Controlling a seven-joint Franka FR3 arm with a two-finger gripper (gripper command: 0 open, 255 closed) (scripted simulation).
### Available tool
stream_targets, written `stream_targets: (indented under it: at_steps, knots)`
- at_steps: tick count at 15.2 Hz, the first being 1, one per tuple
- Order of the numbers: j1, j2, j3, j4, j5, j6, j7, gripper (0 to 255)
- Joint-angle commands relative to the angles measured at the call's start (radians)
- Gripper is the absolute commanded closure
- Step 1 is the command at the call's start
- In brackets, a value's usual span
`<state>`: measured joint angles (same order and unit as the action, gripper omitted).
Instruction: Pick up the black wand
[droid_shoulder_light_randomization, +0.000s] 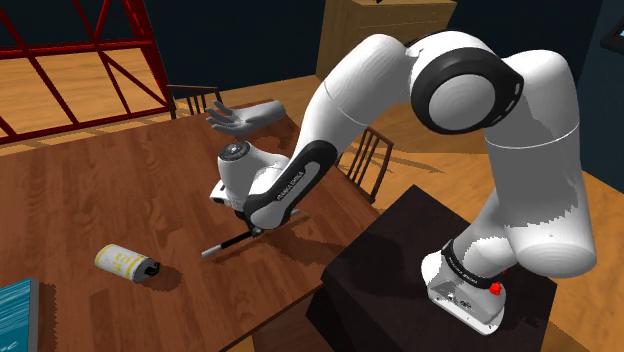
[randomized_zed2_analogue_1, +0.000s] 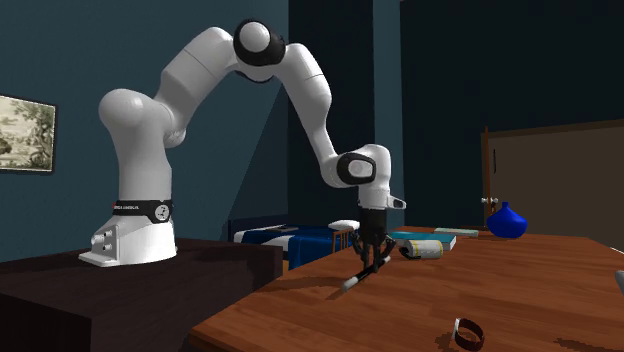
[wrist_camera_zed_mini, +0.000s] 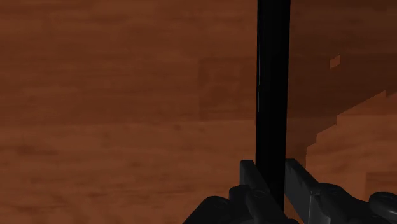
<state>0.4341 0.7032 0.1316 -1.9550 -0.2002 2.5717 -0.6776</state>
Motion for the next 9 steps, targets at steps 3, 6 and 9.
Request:
stream_targets:
  at_steps: [3,6,9]
  knots:
    - [-0.008,-0.050,0.010,-0.017,0.009,-0.033,-0.007,255]
    - [-0.013,-0.086,0.017,-0.028,0.016,-0.058,-0.012,255]
    - [-0.018,-0.120,0.024,-0.036,0.024,-0.084,-0.017,255]
